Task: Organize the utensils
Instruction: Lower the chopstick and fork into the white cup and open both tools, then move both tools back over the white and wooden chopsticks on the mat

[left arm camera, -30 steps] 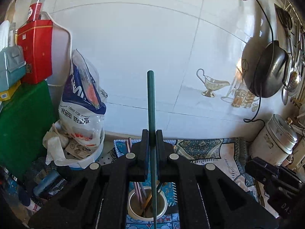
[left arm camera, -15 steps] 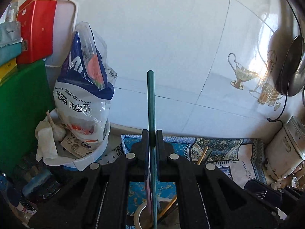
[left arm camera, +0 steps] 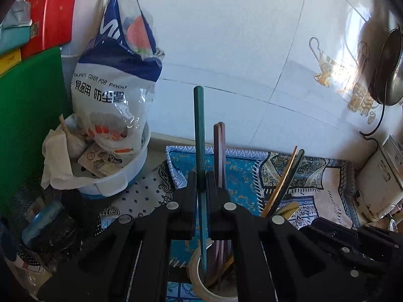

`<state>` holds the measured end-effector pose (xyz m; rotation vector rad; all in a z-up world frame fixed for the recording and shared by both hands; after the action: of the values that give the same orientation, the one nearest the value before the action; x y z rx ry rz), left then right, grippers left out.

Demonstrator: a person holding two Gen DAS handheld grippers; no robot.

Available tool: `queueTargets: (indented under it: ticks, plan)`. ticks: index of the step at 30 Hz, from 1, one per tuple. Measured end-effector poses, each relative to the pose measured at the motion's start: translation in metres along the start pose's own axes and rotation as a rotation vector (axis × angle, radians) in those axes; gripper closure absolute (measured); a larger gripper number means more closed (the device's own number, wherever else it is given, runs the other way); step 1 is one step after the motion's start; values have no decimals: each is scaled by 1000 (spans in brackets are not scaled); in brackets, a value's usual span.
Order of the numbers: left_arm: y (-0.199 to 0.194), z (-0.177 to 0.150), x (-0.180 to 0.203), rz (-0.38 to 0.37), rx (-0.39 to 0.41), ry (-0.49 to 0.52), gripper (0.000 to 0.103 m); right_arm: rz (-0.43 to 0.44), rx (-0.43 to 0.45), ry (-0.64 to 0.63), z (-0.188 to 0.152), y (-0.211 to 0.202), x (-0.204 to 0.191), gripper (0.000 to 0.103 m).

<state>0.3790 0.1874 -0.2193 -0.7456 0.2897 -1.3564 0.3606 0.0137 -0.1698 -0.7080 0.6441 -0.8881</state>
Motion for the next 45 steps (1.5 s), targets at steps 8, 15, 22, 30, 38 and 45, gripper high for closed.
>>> queueTargets:
  ticks: [8, 15, 22, 30, 38, 45]
  plan:
    - [-3, -17, -10, -44, -85, -13, 97, 12, -55, -14, -5, 9, -1, 82]
    - [-15, -22, -2, -51, -120, 51, 97, 1, -99, -19, -10, 13, 2, 81]
    - [-36, -22, 7, -45, -129, 91, 97, -14, -81, -46, -12, -4, 1, 78]
    - [-64, -19, 29, -35, -118, 128, 90, -43, -30, -79, -17, -35, 8, 75]
    - [-71, -22, 70, -54, -123, 153, 80, -105, 13, -71, -29, -67, 45, 66]
    - [-57, -42, 124, -91, -164, 212, 76, -163, 8, -4, -47, -86, 101, 65]
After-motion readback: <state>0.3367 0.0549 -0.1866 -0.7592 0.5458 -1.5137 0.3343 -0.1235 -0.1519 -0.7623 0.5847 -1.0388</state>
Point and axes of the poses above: each gripper's, at about its wrist camera, not at the fingertips, and y roughly the way its jaws point, x to its right, z to its top, the point moved 2 cm from there along y, roughly the way its jaws point, and after that the axes turned 1 degree about -z, right-handed, at the moved point
